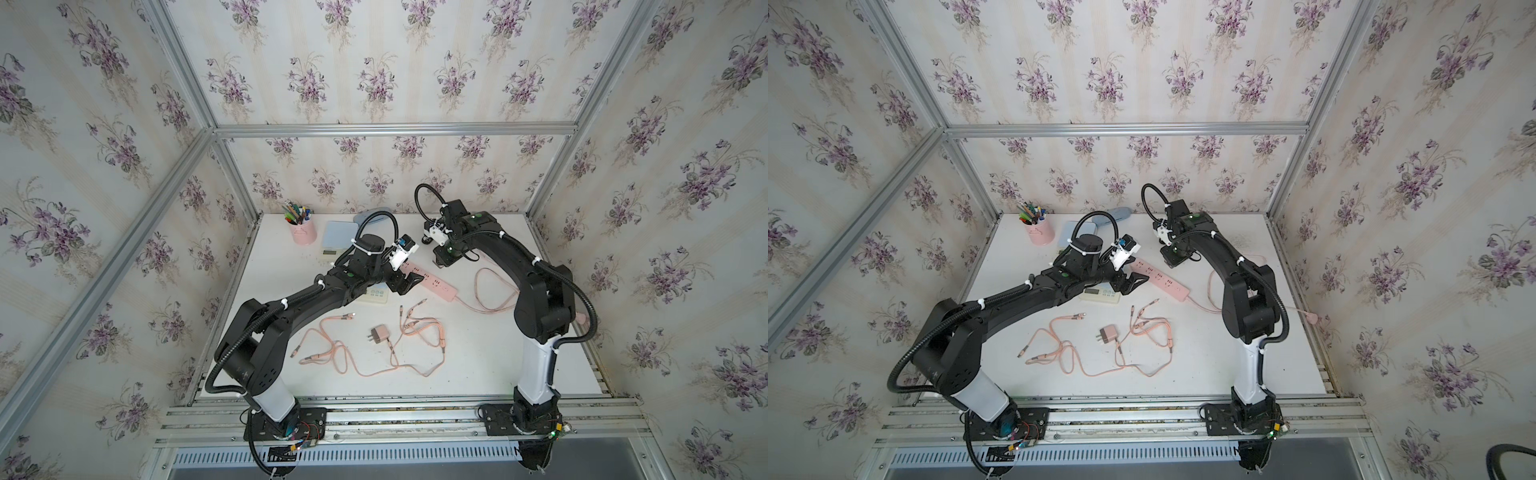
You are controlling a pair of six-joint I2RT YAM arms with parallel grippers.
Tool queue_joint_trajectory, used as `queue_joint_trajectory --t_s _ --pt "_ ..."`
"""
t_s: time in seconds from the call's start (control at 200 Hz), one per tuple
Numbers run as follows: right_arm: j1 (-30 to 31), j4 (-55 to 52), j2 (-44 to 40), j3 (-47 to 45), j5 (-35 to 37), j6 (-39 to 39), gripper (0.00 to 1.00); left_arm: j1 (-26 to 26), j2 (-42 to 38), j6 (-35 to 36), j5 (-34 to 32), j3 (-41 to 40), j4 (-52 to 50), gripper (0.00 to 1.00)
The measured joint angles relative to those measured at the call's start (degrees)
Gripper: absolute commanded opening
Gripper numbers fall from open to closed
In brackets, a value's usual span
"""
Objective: Charge the electronic scale
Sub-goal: Pick up the plug from the center of the board, then insert the plug into the socket.
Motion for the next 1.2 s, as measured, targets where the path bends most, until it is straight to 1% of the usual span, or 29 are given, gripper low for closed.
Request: queue_joint_trajectory --t_s 0.11,0.265,0.48,0.614,0.759,0.889,1.199 --pt "-0.1 -0.6 2.9 3.3 0.3 -3.0 0.0 0.0 2.9 -1.4 1.0 2.1 -1.4 0.85" --pt "-0.1 -1.4 3.0 2.7 -0.9 -5.9 0.0 0.1 5.2 -3.5 2.4 3.3 -2.1 0.84" --pt "-0.1 -0.5 0.0 -4.6 -3.8 -7.3 0.0 0.1 6.7 -5.6 2.5 2.2 -2.2 0.81" --pt "-0.1 2.2 -3.0 -10.1 -4.6 -8.0 0.0 0.1 7.3 -6.6 2.5 1.3 -1.5 0.78" --pt "-0.4 5.2 -5.1 -13.9 -5.3 -9.3 0.0 0.1 8.3 -7.7 2.5 1.2 -0.8 0.77" --pt "-1.4 7.0 -5.2 -15.8 -6.0 -10.4 0.0 0.1 9.0 -8.4 2.6 1.1 -0.7 0.77" --pt "-1.9 8.7 -5.0 -16.0 -6.8 -11.8 0.0 0.1 9.9 -9.2 2.8 1.1 0.2 0.76"
